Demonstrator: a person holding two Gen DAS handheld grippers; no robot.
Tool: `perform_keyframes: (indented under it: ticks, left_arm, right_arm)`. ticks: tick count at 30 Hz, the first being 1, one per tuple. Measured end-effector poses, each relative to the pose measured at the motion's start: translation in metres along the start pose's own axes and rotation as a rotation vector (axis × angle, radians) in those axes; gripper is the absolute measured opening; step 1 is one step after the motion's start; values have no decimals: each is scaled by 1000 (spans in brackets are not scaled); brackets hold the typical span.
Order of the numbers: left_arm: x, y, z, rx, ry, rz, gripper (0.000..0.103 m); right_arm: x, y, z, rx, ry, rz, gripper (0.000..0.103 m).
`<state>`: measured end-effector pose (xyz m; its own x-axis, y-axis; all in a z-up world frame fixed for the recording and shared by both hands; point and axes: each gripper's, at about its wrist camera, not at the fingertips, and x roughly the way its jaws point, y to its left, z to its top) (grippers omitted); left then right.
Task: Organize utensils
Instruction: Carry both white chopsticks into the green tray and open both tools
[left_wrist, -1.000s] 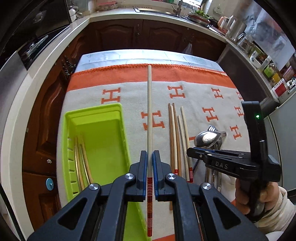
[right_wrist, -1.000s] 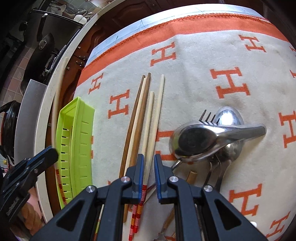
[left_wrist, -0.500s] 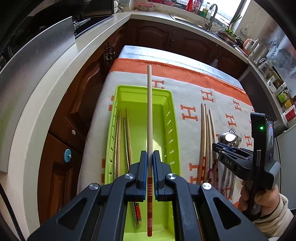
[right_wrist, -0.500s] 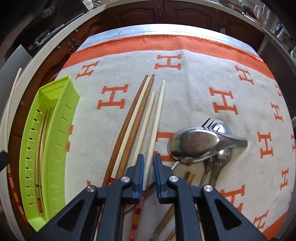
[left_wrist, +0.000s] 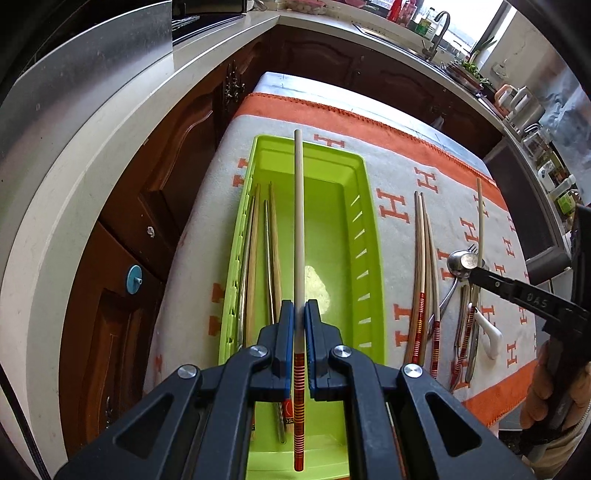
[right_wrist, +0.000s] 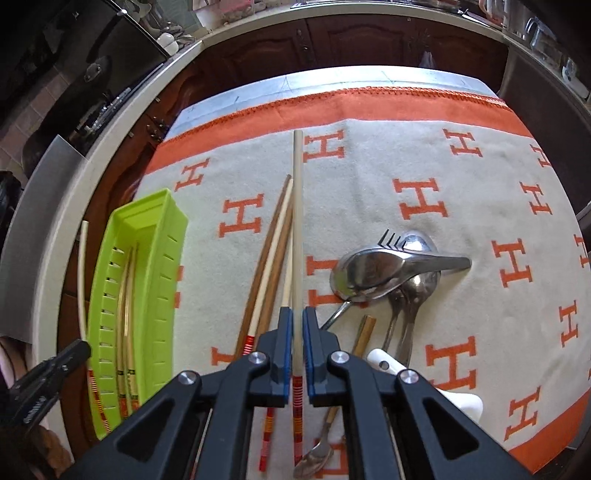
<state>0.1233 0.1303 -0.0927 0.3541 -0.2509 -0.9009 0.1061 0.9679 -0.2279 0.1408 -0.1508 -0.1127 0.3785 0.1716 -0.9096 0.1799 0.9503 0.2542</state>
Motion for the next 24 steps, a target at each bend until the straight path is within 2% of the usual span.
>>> perform_keyframes:
  ticks: [4, 7, 11, 17, 20, 24]
  left_arm:
    - [5, 0, -2, 1, 7, -2, 4]
    - [6, 2, -2, -11, 11, -9, 10]
    - [-4, 4, -1, -9, -28, 10, 18]
    - [-27, 10, 3, -10, -105, 63, 25]
    - [-37, 15, 4, -20, -138, 84, 29]
    - [-45, 21, 5, -29, -168, 108, 29]
  right_arm:
    - [-22, 15, 1, -12, -5, 97, 5]
    - [-32, 35, 1, -45, -3, 157, 5]
    - [-37, 62, -2, -99, 21, 222, 5]
    - [-22, 100, -3, -158, 80, 263, 5]
    - [-11, 111, -3, -164, 114, 277, 5]
    - [3, 117, -4, -148, 164, 290, 6]
